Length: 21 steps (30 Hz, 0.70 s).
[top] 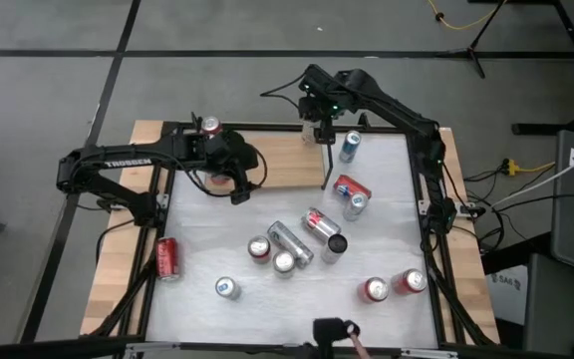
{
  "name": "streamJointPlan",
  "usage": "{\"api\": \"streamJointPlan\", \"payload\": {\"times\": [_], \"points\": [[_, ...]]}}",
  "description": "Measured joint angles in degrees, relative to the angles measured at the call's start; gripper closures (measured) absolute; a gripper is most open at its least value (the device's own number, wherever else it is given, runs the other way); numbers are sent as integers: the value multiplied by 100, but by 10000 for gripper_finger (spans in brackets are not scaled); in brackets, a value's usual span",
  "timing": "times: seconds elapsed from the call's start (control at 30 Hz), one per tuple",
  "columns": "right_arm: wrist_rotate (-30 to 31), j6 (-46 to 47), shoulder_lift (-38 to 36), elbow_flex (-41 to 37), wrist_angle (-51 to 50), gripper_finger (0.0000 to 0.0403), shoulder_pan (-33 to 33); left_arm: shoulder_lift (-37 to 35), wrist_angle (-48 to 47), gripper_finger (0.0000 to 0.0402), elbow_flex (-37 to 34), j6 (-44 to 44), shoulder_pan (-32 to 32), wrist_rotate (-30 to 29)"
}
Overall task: Place canned beverage on shelf
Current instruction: Put the blue soda can on the shelf
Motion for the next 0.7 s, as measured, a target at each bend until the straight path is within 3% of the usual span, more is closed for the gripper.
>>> {"api": "streamJointPlan", "payload": {"times": [0.37,0.53,0.7], "points": [[-288,1087,-981,7,-992,36,621,-224,-44,79,9,-1181,-1058,-2],[-781,1438,-1297,4,-972,35,1097,-235,-526,79,9,-2004,-1735,-22],[-784,1629,-1496,4,-971,35,1758,-235,-1211,79,9,-3010,-2324,-44]]}}
